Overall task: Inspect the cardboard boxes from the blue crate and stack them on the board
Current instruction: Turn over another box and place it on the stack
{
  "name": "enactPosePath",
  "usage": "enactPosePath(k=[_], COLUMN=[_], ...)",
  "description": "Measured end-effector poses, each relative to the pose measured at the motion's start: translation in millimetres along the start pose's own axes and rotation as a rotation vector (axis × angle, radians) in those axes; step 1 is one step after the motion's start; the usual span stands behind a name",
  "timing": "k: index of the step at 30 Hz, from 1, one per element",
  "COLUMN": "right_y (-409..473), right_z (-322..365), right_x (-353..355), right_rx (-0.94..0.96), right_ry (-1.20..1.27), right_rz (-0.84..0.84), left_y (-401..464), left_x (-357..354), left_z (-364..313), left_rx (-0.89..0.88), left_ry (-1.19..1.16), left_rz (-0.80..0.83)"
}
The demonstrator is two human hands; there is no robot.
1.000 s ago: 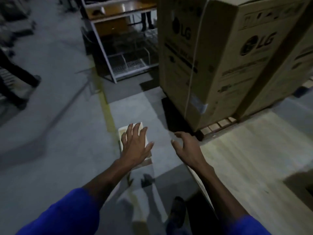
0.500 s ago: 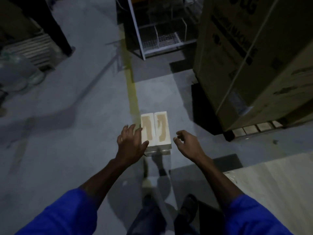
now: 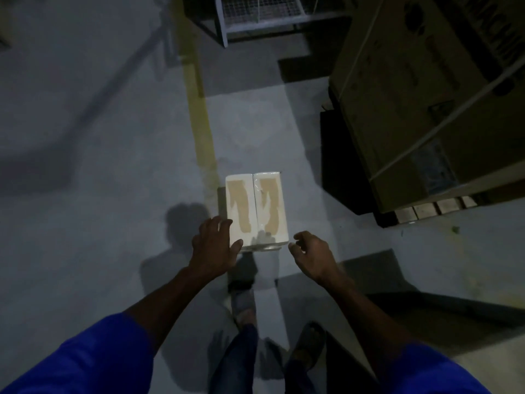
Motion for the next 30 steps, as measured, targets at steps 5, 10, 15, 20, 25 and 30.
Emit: enactPosePath(k=[5,10,15,20,25,30], right_y=[83.4,152.7,205.5,249.7,257.4,228.8], right_z=[-22.1,-47.8,-86.2,-130.0,-137.8,-129.9], right_x=[-54.9,-104.2,-139.3,-167.3,-168.3,-142.8], right_rx=[-0.046,-0.080,-0.103,-0.244,-0.426,-0.446], right_ry=[-0.073,-0.092,-0.093,0.042,0.367,0.383], right_rz=[0.049,0.048,0.012,0.031,0.060,0.098], left_y=[82.4,140.9,179.1,209.2,218.9,198.4], left_x=[-65.9,-134.7,-186.1,-216.2,-227.6,-211.6], left_z=[47.6,97.8,131.3,140.9,147.3,167.7], left_rx=[0.077,0.174,0.262,0.380,0.554,0.573], left_ry=[-0.056,-0.235,-0.370,-0.614,-0.787,-0.673], left_rz=[0.051,0.087,0.125,0.131,0.181,0.170])
Point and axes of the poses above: each hand's wrist, its own y-axis towards the middle knuckle, its own x-axis out of the back of the hand, z = x × y, the point moved 9 cm from there along y, towards the middle knuckle, and after that the axes turned 1 degree about -z, right-handed, at the moved point
